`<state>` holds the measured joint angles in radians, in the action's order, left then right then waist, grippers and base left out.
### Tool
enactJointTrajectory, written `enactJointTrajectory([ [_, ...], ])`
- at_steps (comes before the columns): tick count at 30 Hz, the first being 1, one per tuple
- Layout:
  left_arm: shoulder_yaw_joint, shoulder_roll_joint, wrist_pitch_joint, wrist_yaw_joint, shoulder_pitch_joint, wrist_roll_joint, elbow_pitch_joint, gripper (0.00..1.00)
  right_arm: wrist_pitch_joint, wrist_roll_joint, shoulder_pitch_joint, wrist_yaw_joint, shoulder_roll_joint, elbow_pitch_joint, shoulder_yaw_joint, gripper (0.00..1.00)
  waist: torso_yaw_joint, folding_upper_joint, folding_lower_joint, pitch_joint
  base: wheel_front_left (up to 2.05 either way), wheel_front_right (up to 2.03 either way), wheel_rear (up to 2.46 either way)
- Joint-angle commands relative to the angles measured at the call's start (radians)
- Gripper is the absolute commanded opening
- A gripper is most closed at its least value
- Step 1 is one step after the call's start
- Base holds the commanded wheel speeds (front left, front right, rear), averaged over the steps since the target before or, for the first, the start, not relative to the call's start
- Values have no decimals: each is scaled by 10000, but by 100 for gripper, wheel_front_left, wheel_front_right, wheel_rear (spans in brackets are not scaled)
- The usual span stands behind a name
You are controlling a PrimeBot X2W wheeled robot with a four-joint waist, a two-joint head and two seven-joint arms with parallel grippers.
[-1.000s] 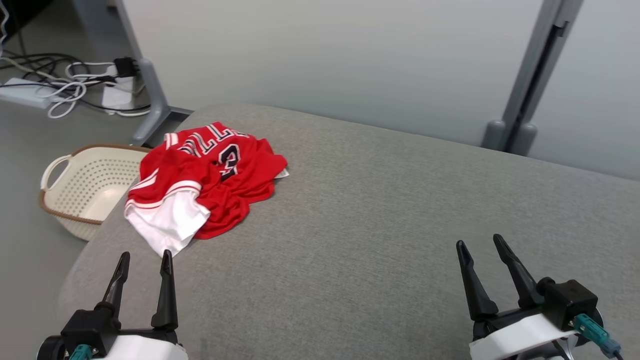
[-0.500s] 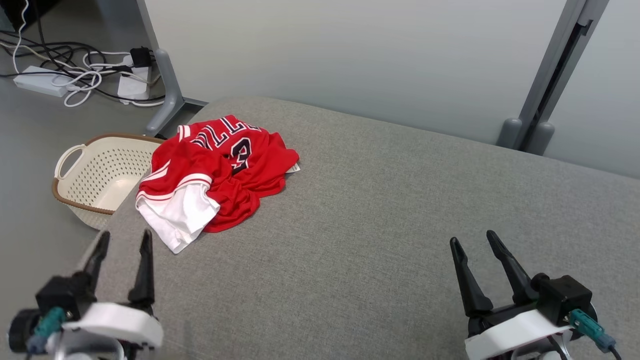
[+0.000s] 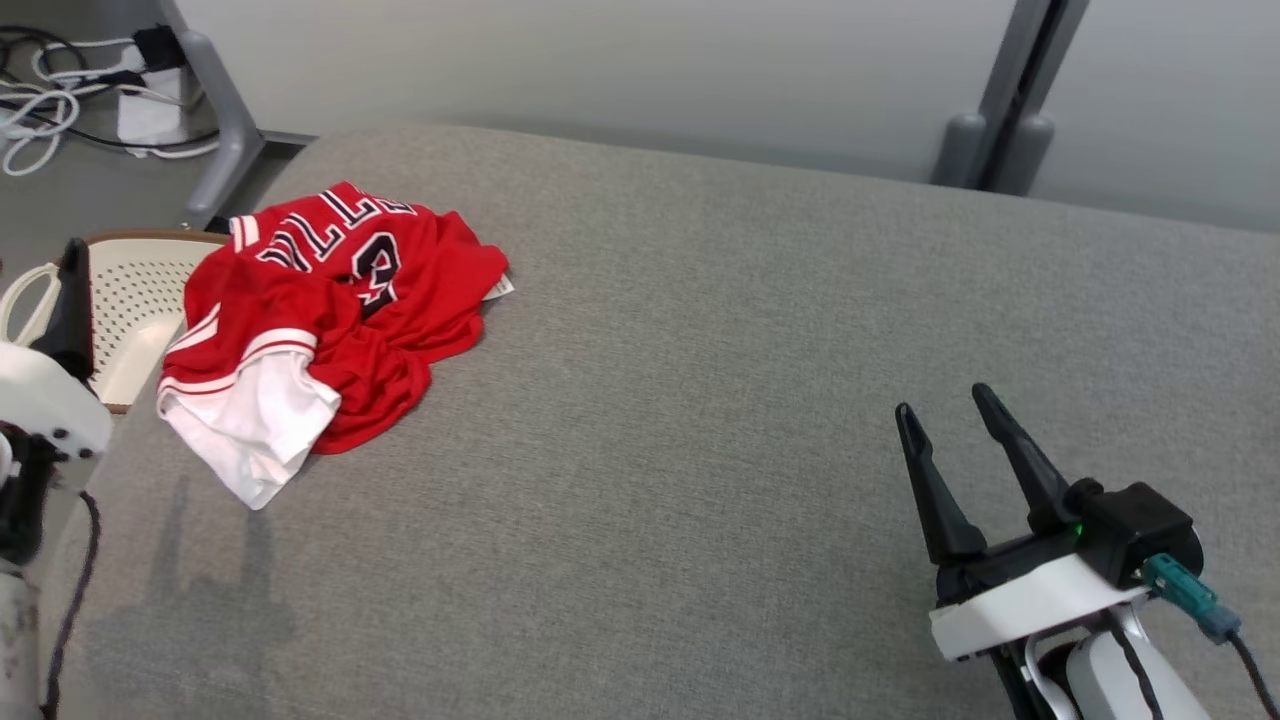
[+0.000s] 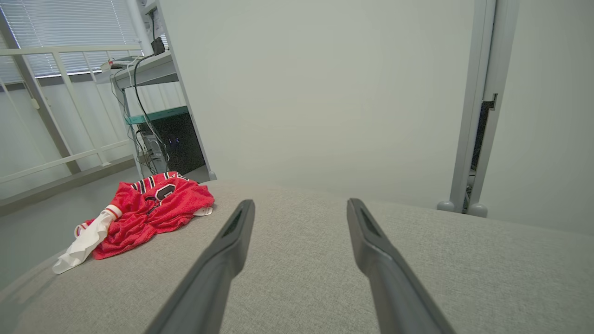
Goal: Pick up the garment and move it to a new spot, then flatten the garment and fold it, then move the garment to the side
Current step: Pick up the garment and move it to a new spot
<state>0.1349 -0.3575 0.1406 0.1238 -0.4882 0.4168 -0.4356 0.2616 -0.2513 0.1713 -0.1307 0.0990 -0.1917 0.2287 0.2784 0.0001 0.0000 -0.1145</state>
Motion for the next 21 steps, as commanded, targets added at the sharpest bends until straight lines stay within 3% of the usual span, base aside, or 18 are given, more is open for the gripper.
enactJointTrajectory([
  [1, -53, -39, 53, 69, -241, -6, -133, 100, 48, 21, 137, -3, 114, 74, -85, 100, -438, -1, 0, -474, 0, 0, 0],
  [12, -641, -1327, 1510, 91, -2757, 1371, -3658, 100, 48, 227, 1379, -3, 337, 808, 11, 100, -1708, -1, 0, -2171, 0, 0, 0],
  [21, -1572, -1731, 3103, 71, -3101, 2640, -5237, 100, 48, 342, 1841, -3, 275, 1102, -23, 100, -2377, -1, 0, -3062, 0, 0, 0],
])
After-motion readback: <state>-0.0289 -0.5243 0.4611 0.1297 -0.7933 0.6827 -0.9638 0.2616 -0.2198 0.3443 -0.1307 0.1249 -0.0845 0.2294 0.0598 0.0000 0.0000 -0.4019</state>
